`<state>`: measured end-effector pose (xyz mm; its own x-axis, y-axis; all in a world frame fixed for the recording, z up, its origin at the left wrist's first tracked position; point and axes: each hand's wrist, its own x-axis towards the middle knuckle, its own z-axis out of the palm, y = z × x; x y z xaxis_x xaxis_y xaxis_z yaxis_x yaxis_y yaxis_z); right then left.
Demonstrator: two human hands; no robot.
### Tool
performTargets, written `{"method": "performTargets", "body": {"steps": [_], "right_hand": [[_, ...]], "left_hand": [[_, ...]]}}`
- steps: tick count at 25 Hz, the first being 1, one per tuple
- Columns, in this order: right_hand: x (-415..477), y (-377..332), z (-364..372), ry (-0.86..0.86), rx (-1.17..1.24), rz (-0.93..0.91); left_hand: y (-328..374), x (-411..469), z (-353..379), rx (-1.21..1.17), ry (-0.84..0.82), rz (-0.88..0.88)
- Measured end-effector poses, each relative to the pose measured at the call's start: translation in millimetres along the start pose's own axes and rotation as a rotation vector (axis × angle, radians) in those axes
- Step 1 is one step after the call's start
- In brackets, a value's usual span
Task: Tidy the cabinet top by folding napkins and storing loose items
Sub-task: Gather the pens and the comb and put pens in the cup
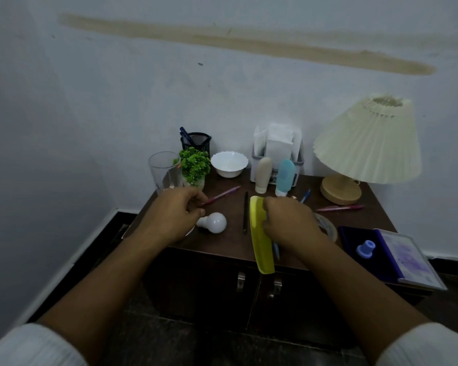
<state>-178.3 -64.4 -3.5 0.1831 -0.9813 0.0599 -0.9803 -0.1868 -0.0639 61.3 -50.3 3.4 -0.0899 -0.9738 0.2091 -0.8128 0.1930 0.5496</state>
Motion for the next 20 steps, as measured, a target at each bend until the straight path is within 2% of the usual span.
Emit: {"method": "performTargets", "body": {"steps": [4,9,11,14,17,20], "right_hand": [[1.7,1.6,1.9,-0.078,-0.108,0.087],[8.0,-12.9,6.8,-0.015,-0.075,0.103],[16.4,-8.2,4.0,-0.012,0.102,0.198],[21.6,0.5,-9.3,0.069,0.653,0.288],[3.8,-1.0,-26.4,0.111,1.150,0.198],[-9.1,-5.0,-31.9,0.113,1.293,0.091]], "left_hand": [[8.4,-0.3,-1.2,-0.057,0.021,0.036],[19.3,2.4,2.4,-0.073,0.032,0.100],[22.7,3.4,4.1,-0.094,0.035,0.110],[25.4,7.0,8.6,-0.148,0.030,0.094],[29.6,8.4,15.0,-0.324,-0.028,0.055],[37.2,9.6,18.2,-0.516,-0.141,0.021]]}}
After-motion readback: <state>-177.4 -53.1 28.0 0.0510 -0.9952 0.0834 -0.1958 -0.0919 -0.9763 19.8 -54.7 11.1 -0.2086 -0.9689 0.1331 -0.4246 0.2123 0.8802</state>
